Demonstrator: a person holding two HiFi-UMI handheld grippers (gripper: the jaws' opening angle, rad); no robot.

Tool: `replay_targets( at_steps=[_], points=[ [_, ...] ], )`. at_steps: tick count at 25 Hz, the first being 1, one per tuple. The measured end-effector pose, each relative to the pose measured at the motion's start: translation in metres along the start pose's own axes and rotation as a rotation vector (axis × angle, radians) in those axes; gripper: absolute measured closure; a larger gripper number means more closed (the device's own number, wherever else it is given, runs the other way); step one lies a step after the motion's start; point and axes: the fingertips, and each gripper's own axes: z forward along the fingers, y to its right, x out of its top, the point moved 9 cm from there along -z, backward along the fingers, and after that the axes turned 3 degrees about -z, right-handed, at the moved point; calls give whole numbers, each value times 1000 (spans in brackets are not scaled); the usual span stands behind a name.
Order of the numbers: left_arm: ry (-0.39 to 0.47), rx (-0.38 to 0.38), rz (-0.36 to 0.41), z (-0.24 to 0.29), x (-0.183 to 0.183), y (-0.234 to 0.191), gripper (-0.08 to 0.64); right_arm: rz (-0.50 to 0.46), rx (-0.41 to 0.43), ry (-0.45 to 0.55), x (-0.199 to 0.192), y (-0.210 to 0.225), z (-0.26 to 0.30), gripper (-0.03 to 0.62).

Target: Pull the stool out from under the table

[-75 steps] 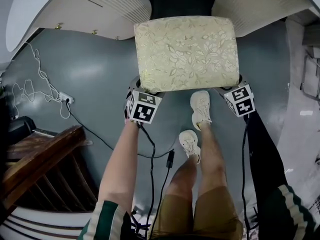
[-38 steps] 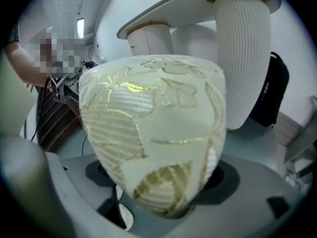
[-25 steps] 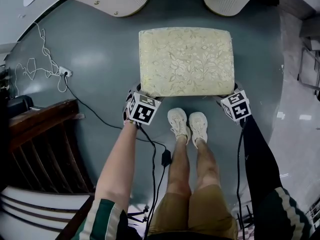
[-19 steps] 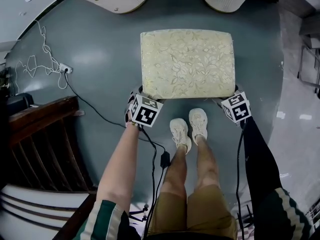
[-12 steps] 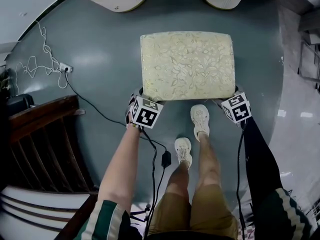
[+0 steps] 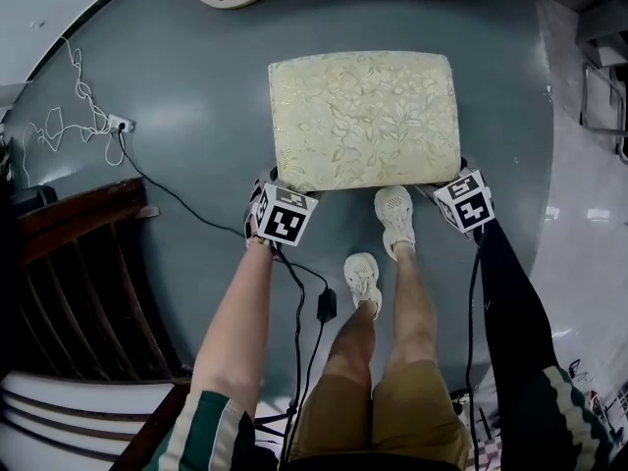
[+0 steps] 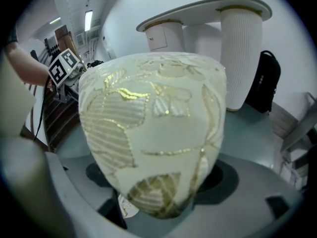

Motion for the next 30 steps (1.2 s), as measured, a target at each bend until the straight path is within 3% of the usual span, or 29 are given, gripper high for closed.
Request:
replay_targets(
  at_steps=[15, 30],
  points=[
    [-69, -45, 18, -6, 8, -3, 152, 43, 8, -47, 2, -5, -11, 153],
    [-181, -91, 7, -1, 8, 2, 156, 24, 22, -127, 9, -1, -19, 153]
  ],
)
